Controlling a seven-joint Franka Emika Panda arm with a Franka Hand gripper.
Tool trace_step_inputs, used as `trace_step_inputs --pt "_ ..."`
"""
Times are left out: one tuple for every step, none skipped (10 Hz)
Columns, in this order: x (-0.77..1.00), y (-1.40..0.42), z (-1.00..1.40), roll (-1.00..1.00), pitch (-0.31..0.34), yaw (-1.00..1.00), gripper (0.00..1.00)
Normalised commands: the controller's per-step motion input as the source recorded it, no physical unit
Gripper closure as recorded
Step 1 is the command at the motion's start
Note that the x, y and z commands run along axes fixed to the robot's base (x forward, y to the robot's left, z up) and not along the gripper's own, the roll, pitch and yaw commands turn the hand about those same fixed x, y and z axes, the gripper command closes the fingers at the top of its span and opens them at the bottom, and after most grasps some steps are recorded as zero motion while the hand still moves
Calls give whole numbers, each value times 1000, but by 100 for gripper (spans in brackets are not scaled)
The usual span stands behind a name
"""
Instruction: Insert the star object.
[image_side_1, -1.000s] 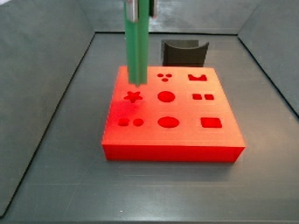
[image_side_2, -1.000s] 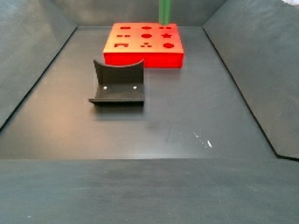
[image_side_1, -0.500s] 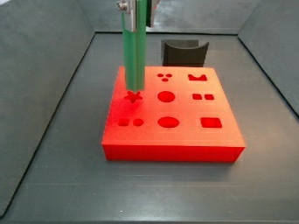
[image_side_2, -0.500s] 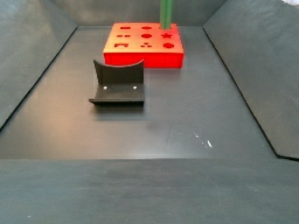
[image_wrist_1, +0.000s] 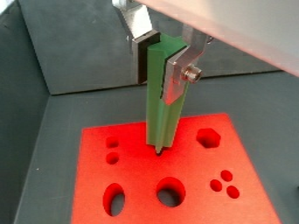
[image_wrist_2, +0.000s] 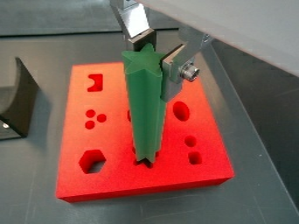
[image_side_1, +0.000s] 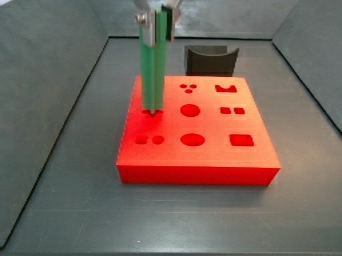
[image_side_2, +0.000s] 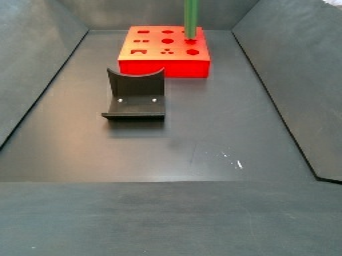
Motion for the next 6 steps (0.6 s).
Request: trace_step_inputs --pt "0 0 -291 159 0 40 100" --pt "-6 0 -271 196 0 20 100" --pt "-37 0 -106 151 0 0 100" --pt "80 -69 -103 173 17 17 100" --pt "166 -109 -120 147 6 37 100" --pt "283 -40 -183 49 0 0 100"
